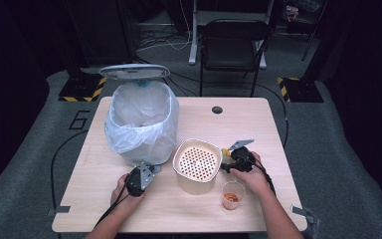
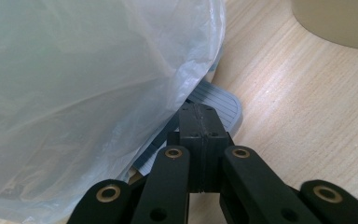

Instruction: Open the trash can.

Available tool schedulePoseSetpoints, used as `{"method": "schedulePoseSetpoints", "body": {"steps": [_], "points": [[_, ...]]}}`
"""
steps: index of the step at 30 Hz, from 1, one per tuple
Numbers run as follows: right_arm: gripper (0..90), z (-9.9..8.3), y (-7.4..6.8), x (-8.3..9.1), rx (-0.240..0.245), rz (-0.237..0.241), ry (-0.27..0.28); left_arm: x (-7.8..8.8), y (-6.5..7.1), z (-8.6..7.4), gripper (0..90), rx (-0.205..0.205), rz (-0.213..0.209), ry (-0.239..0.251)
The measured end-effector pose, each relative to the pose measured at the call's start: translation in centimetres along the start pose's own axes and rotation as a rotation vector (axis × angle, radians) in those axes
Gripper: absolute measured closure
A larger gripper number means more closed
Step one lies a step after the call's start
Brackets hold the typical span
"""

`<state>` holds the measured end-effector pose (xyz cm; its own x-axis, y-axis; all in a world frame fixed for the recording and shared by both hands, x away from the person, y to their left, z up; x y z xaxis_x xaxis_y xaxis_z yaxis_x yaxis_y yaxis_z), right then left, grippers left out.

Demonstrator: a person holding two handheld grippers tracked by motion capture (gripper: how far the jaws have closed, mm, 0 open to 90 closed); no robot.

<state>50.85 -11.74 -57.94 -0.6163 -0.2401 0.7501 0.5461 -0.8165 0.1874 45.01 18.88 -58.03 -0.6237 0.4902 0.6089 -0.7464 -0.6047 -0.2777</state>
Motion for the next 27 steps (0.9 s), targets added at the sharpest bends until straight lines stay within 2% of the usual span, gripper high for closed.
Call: {"method": "schedulePoseSetpoints", "body": {"steps": [1,5,6,7,10,13,17,20,24,25,27], "points": [[46.2,0.0,-0.1,0.0,-0.020,-0.001,0.005,0.0,0.0,0.0,90.0,0.000,0.000,0.001],[56.9,-0.1,0.1,0.1,-0.007,0.002,0.013,0.1,0.0,0.0,90.0,-0.011,0.003,-0.008],[59.9,0.0,0.0,0.1,-0.016,0.002,0.014,0.1,0.0,0.0,90.0,-0.013,0.004,-0.010],[63.0,-0.1,0.1,0.2,0.001,0.012,0.015,0.1,0.0,0.0,90.0,-0.013,0.004,-0.010],[72.4,0.0,-0.2,0.2,-0.001,0.025,0.019,0.1,0.0,0.0,90.0,-0.012,0.004,-0.009],[77.9,0.0,-0.2,0.3,0.008,0.034,0.026,0.1,0.0,0.0,90.0,-0.009,0.003,-0.006],[80.9,0.0,-0.2,0.4,-0.015,0.034,0.015,0.1,0.0,0.0,90.0,-0.011,0.004,-0.008],[81.3,0.2,0.1,0.8,-0.003,0.038,0.013,0.0,0.0,0.0,90.0,0.001,0.000,-0.001],[81.4,1.0,0.8,1.7,-0.007,0.020,0.045,0.1,0.0,0.0,90.0,-0.013,0.005,-0.009],[81.4,1.4,1.1,2.3,-0.023,0.017,0.058,0.0,0.0,0.0,90.0,-0.014,0.010,-0.007],[81.6,1.6,1.5,2.9,-0.011,0.002,0.058,0.0,-0.1,0.0,90.0,-0.012,0.017,0.000]]}}
Point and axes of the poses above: each handheld gripper's, and its own axes: x roughly backward along the jaws, z roughly out of its top, y roughly to its right, the point moved 9 cm from there along -x, roughly forward along the jaws, and after that the axes turned 15 degrees about -z, right-handed, at the moved point
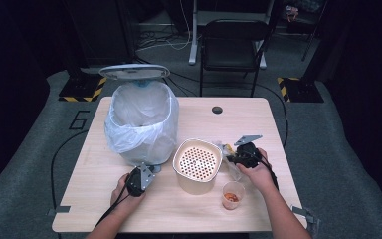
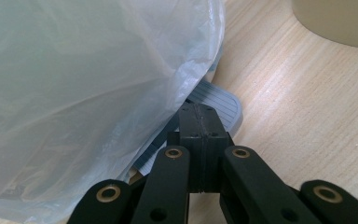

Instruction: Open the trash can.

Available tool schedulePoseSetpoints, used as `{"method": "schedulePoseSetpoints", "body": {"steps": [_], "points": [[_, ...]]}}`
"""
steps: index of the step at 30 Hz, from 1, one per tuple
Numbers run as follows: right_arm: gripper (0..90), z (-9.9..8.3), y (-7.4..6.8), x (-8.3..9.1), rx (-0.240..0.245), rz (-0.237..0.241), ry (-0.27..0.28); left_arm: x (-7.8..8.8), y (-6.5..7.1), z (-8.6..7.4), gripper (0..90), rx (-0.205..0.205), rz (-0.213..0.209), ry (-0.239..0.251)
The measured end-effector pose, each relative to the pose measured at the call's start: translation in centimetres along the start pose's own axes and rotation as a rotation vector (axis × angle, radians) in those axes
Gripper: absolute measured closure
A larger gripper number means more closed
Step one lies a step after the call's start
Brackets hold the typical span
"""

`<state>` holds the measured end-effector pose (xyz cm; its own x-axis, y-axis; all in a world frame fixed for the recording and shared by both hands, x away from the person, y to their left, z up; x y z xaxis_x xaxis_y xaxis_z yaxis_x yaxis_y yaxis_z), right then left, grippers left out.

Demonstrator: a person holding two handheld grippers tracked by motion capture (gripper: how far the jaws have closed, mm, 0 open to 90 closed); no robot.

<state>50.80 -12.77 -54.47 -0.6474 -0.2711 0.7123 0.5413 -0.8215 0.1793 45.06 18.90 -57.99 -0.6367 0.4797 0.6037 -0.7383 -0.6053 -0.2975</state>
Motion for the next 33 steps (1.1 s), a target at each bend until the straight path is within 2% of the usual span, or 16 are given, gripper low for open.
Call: {"method": "schedulePoseSetpoints", "body": {"steps": [2,5,7,10,12,14,17,18,19,21,26,27,30,31,33], "points": [[81.6,0.4,0.3,0.7,-0.003,-0.004,0.010,0.1,0.0,0.0,90.0,0.001,-0.012,-0.007],[81.5,1.1,0.9,1.7,0.002,-0.015,0.026,0.1,0.0,0.0,90.0,0.001,-0.014,-0.008],[81.5,1.2,0.9,2.0,-0.004,-0.014,0.022,0.0,0.0,0.0,90.0,-0.002,0.000,-0.005],[81.5,2.3,1.7,3.6,-0.003,-0.031,0.038,0.1,0.0,0.0,90.0,0.000,-0.012,-0.007],[81.5,2.5,1.9,3.9,-0.007,-0.035,0.041,0.1,0.0,-0.1,90.0,-0.003,-0.013,-0.012],[81.4,3.6,2.5,5.2,-0.002,-0.048,0.062,0.1,0.0,0.0,90.0,0.000,-0.012,-0.007],[81.4,4.2,2.7,6.0,-0.003,-0.052,0.069,0.0,0.0,0.0,90.0,0.008,-0.016,-0.003],[81.3,5.1,3.1,7.0,-0.001,-0.060,0.085,0.0,0.0,0.0,90.0,0.010,-0.009,0.004],[81.3,5.1,3.1,7.0,-0.001,-0.060,0.085,0.0,0.0,0.0,90.0,0.010,-0.009,0.004],[81.3,6.3,3.3,8.2,0.001,-0.061,0.109,0.1,0.0,0.0,90.0,0.001,-0.012,-0.007],[81.3,8.0,3.1,9.6,0.002,-0.049,0.141,0.0,0.0,0.0,90.0,0.015,-0.017,0.002],[81.2,8.8,2.8,10.1,0.015,-0.035,0.149,0.1,0.0,-0.1,90.0,0.020,-0.024,0.000],[81.2,9.5,2.5,10.5,0.012,-0.027,0.154,0.0,-0.1,0.0,90.0,0.019,-0.015,0.008],[81.2,10.5,1.9,10.9,0.027,-0.013,0.165,0.0,-0.1,0.0,90.0,0.020,-0.015,0.009],[81.2,10.8,1.6,11.0,0.029,-0.006,0.167,0.0,-0.1,0.0,90.0,0.020,-0.015,0.009]]}}
Point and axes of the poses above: each handheld gripper's, and its own axes: x roughly backward along the jaws, z roughly out of its top, y roughly to its right, the point moved 9 cm from there along -x, roughly forward along the jaws, and after that the axes turned 15 degrees about -z, right-handed, at the moved point
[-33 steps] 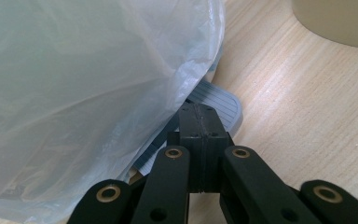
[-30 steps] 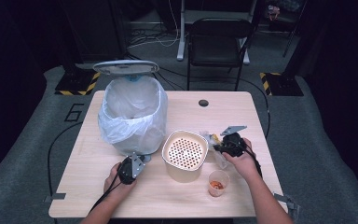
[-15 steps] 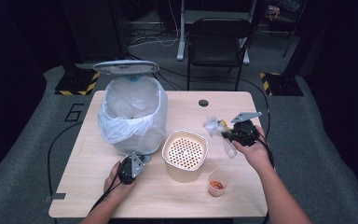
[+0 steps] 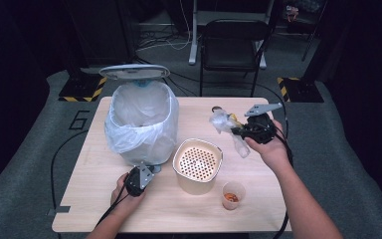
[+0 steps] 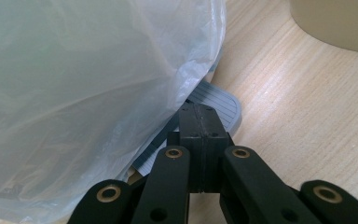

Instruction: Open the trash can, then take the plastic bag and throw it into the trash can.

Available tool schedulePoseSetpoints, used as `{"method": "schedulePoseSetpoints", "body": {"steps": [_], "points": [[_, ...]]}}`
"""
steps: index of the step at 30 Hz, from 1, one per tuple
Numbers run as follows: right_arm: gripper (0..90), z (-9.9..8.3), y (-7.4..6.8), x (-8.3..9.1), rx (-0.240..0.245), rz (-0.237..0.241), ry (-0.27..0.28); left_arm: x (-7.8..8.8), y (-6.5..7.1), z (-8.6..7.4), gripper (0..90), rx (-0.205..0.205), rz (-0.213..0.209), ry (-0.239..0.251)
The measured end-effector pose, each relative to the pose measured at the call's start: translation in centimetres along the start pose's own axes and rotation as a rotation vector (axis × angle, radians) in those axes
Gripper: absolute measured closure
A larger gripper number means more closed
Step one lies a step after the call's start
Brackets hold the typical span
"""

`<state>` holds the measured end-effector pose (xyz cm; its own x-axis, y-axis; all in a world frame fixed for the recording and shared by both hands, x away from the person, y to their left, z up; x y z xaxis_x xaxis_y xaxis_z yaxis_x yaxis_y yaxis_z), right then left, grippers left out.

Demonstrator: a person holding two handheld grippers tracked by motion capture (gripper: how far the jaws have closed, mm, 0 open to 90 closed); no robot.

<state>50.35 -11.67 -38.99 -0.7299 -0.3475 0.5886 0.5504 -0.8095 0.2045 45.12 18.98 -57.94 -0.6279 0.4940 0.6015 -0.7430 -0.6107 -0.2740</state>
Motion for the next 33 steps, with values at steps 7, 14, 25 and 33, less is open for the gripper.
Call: {"method": "schedulePoseSetpoints", "body": {"steps": [7,14,25,33], "points": [[80.9,3.4,-2.5,0.6,0.030,0.060,0.042,0.0,0.1,0.0,90.0,-0.023,0.015,-0.009],[80.9,6.0,-4.6,0.8,0.051,0.097,0.063,0.0,0.2,0.0,90.0,-0.019,0.007,-0.006],[80.5,10.8,-7.9,0.5,0.109,0.144,0.118,0.1,0.1,0.0,90.0,-0.023,0.005,-0.011],[80.4,13.3,-10.5,0.1,0.146,0.178,0.134,0.1,0.1,0.0,90.0,-0.023,0.002,-0.014]]}}
Point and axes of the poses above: each handheld gripper's, and its own axes: x roughly backward along the jaws, z roughly out of its top, y roughly to its right, the point moved 9 cm from there along -x, roughly forward along the jaws, and after that the axes turned 15 degrees about -z, right-handed, at the moved point
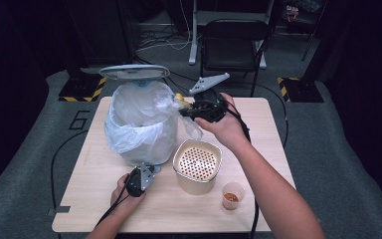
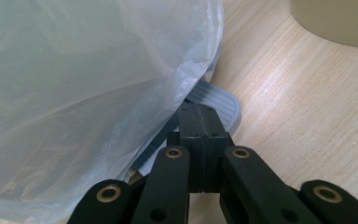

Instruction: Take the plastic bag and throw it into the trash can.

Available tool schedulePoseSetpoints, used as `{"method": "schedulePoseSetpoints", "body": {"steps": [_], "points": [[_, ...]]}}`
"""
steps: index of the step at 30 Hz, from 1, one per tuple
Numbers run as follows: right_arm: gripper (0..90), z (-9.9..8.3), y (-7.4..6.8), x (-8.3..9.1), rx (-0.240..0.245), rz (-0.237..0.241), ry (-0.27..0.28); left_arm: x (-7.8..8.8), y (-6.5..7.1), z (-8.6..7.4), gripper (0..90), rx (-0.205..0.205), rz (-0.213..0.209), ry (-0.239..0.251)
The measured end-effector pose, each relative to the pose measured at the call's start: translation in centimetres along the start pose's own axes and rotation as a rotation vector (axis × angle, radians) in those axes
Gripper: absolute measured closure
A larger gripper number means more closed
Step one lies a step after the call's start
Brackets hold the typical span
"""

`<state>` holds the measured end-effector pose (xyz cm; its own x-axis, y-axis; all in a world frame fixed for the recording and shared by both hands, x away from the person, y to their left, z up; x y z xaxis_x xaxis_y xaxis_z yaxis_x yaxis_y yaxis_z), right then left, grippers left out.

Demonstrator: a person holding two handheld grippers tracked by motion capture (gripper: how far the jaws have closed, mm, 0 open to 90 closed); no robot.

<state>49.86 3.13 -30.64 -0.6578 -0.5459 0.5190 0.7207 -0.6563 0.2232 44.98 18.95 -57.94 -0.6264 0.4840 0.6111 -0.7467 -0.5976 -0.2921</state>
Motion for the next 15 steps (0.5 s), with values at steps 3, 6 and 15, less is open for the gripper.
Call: {"method": "schedulePoseSetpoints", "body": {"steps": [3,6,15], "points": [[80.4,0.6,-0.4,-0.4,-0.005,0.006,0.004,0.0,0.0,0.0,90.0,0.001,-0.001,-0.001],[80.4,1.6,-1.1,-1.0,-0.001,0.020,0.010,0.0,0.0,0.0,90.0,0.000,0.001,-0.001],[80.3,3.4,-3.2,-2.8,0.016,0.038,0.026,0.0,0.0,0.0,90.0,-0.001,0.000,-0.003]]}}
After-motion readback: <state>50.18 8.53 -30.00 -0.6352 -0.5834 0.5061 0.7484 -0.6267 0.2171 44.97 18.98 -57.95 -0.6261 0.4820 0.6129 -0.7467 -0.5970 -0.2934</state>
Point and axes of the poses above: each handheld gripper's, and its own axes: x roughly backward along the jaws, z roughly out of its top, y roughly to its right, the point moved 9 cm from there along -x, roughly forward along the jaws, and after that the axes turned 15 degrees about -z, right-handed, at the moved point
